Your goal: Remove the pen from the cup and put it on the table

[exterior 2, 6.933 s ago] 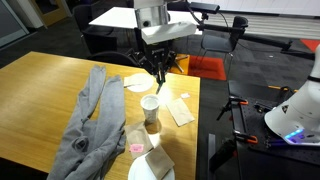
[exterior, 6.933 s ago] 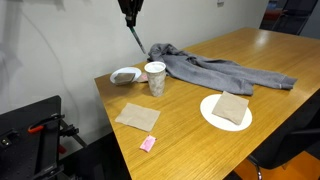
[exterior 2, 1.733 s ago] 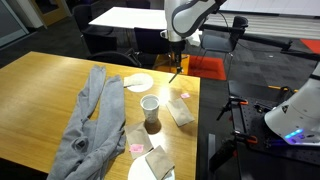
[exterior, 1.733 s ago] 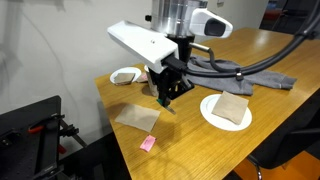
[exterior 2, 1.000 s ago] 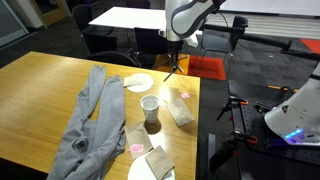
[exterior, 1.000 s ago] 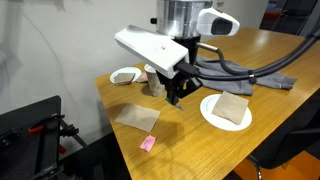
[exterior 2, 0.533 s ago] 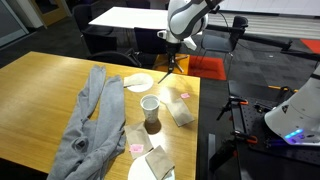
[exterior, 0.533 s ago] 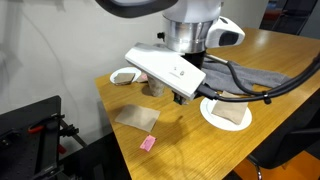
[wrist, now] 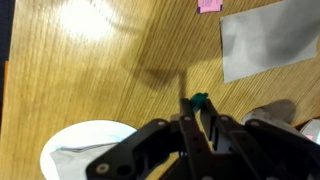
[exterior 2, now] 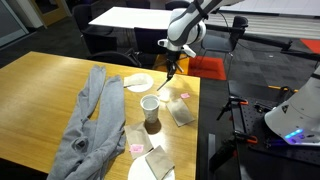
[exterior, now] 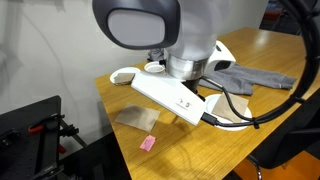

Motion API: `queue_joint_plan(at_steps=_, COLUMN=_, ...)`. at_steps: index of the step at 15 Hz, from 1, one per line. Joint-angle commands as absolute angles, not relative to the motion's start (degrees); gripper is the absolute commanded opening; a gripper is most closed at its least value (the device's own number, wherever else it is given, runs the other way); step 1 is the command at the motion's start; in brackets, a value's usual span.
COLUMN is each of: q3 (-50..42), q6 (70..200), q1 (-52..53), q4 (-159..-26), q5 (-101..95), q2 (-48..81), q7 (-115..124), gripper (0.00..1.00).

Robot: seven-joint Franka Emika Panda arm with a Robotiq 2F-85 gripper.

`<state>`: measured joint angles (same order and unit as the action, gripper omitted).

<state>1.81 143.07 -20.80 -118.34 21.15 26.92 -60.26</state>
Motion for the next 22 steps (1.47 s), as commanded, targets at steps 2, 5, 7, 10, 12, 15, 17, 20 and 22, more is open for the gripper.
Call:
queue_joint_plan(at_steps=2, q3=3.3, q6=144.9, q1=-21.8, q4=-117.4, q5=22.3, q2=29.3, q7=-62.3, gripper=0.40)
queue_joint_plan(at_steps=5, q3=3.1, q6=144.9, q1=-21.5, q4=-117.5, q5=21.5, q2=29.5, q7=-61.3, gripper=0.54)
queue_joint_plan(at_steps=7, q3=2.8, q6=144.8, q1=-21.2, q4=-117.8, q5=21.1, q2=29.0, q7=-60.7, gripper=0.70)
queue_joint_plan(at_steps=10, q3=2.5, q6=144.3, q1=-20.6, q4=-118.3, q5=20.3, q2=27.8, q7=-59.6, gripper=0.94)
queue_joint_plan(at_steps=12, q3=2.2, q6=143.8, q1=-20.1, q4=-118.9, q5=19.7, q2=26.4, q7=-59.0, gripper=1.00)
queue_joint_plan(at_steps=15, q3=2.0, q6=143.3, q1=-19.5, q4=-120.1, q5=19.2, q2=23.8, q7=-58.4, gripper=1.00)
queue_joint_plan(at_steps=17, q3=1.8, q6=142.7, q1=-19.2, q4=-120.8, q5=19.0, q2=21.7, q7=-58.4, gripper=1.00)
queue_joint_plan(at_steps=20, q3=0.8, q6=140.8, q1=-18.1, q4=-121.9, q5=17.8, q2=18.3, q7=-57.2, gripper=1.00)
queue_joint_plan(at_steps=22, q3=-0.2, q6=139.1, q1=-17.1, q4=-122.7, q5=16.0, q2=16.0, q7=-54.7, gripper=1.00)
